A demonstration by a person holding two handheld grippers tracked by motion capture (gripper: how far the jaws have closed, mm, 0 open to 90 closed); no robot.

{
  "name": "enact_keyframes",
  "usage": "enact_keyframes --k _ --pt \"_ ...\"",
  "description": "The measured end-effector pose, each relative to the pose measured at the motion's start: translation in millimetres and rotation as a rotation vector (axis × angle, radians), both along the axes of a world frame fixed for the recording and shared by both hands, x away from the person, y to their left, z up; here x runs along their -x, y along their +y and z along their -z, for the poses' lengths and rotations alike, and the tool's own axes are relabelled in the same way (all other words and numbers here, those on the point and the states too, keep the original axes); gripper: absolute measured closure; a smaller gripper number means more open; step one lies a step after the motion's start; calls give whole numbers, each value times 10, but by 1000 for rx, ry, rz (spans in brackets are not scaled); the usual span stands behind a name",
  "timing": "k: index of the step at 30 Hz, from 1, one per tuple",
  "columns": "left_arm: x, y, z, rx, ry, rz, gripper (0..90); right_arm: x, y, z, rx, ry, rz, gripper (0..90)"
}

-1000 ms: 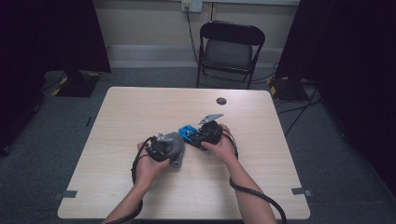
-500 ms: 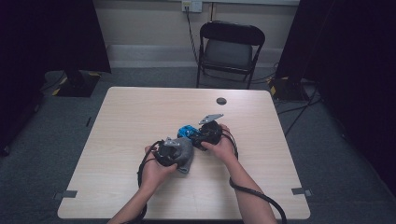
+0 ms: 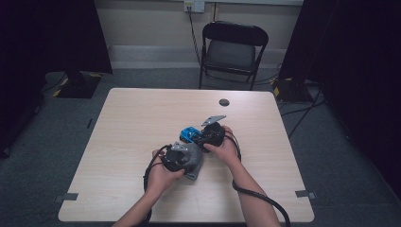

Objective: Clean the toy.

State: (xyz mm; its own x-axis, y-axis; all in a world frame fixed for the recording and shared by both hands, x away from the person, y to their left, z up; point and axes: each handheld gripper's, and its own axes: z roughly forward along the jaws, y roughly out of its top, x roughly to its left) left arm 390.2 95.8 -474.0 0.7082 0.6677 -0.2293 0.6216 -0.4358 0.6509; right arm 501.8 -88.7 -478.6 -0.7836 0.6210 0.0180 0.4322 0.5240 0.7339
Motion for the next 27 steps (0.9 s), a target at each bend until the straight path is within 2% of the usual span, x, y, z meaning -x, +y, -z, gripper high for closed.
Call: enact_keyframes --k 12,15,18,25,27 --pt "40 -110 -4 21 -8 47 729 2 2 0 1 -1 1 416" --pt "44 -115 -20 20 0 64 729 3 2 -2 3 0 2 416" --pt "57 -132 -15 28 -3 64 729 1 2 0 1 -2 0 416" --pt "75 -162 -40 42 10 115 729 3 1 1 0 -1 1 416" --pt "85 -181 -42 45 3 129 728 3 -1 2 -2 -1 1 416"
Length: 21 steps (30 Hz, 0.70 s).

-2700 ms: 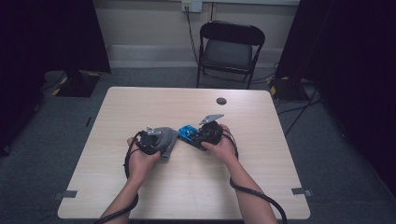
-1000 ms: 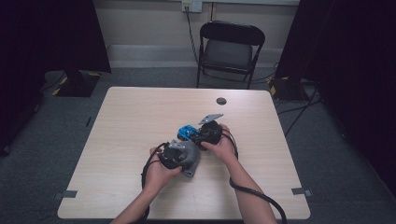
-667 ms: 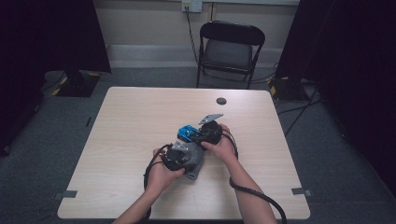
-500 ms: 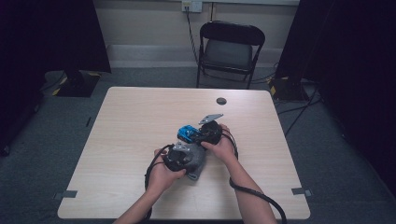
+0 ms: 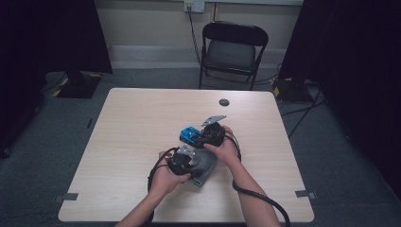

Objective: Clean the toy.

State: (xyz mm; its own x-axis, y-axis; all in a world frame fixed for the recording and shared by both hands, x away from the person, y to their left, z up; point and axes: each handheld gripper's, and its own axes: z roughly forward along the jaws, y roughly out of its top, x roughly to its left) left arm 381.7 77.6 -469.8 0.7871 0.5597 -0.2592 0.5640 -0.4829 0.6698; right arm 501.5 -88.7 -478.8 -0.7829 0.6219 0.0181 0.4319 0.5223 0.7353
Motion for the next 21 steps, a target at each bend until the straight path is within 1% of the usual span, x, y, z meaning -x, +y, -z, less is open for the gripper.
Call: enact_keyframes --k 6,10,12,14,15,19,21 --pt "15 -26 -34 8 -11 25 728 -2 -1 -1 0 1 0 416" --pt "9 -7 -63 9 -16 34 728 -3 -3 2 -2 0 -1 416" --pt "8 3 -79 22 -21 35 728 -1 -4 1 -2 1 0 416" --pt "1 26 -99 16 -20 42 728 1 -5 2 -2 1 1 416" --pt "1 31 -97 23 -26 38 728 1 -6 4 -4 0 0 416" --pt "-19 85 -109 23 -22 36 728 0 -5 1 -2 1 0 416" --pt "-31 120 -121 27 -28 26 728 -2 -4 0 -1 1 -1 416"
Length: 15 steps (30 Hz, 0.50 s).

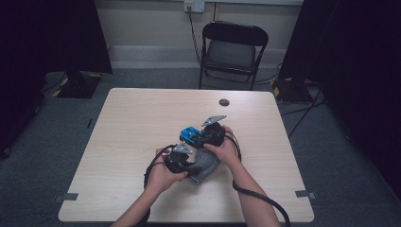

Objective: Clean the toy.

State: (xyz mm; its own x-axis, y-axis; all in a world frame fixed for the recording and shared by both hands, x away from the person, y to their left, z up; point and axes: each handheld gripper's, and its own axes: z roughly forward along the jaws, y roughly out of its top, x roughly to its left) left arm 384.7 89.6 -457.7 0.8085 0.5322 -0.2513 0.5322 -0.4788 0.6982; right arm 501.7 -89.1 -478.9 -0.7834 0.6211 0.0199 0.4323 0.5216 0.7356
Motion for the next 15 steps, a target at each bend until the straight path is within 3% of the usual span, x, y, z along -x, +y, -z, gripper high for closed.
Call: enact_keyframes --k 7,15 --pt "-63 193 -54 16 2 -44 729 3 -6 3 -2 -3 -1 416" --pt "-129 443 -157 36 -23 -122 728 6 -6 3 -4 -1 2 416"
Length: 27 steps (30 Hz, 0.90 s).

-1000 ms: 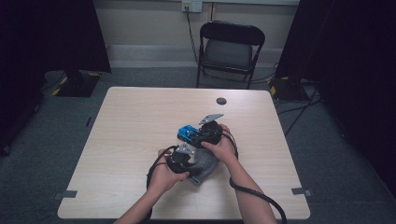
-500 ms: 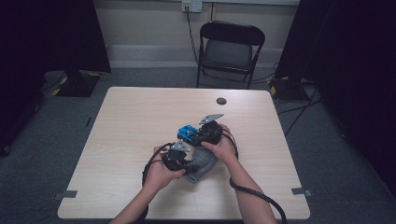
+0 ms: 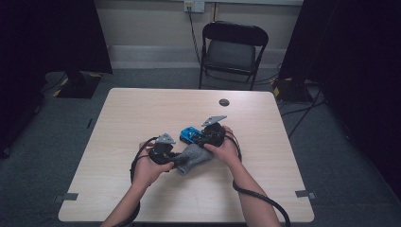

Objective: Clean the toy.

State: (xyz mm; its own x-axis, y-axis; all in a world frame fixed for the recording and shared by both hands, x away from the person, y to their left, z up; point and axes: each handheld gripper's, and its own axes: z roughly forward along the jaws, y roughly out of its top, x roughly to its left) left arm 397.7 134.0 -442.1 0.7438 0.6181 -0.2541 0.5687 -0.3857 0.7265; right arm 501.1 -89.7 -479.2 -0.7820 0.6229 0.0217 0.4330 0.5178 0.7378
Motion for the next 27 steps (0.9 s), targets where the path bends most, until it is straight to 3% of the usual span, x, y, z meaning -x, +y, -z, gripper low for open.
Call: enact_keyframes --k 12,19,24,27 --pt "-91 248 -18 11 -26 -94 729 0 -2 1 2 -4 -3 416" --pt "-145 421 -22 16 -53 -175 730 3 -3 -1 5 -3 -4 416" --pt "-197 496 25 -6 -72 -242 731 1 -4 0 4 -3 -7 416" --pt "-238 539 78 -42 -85 -265 730 2 -6 5 -1 -6 -6 416"
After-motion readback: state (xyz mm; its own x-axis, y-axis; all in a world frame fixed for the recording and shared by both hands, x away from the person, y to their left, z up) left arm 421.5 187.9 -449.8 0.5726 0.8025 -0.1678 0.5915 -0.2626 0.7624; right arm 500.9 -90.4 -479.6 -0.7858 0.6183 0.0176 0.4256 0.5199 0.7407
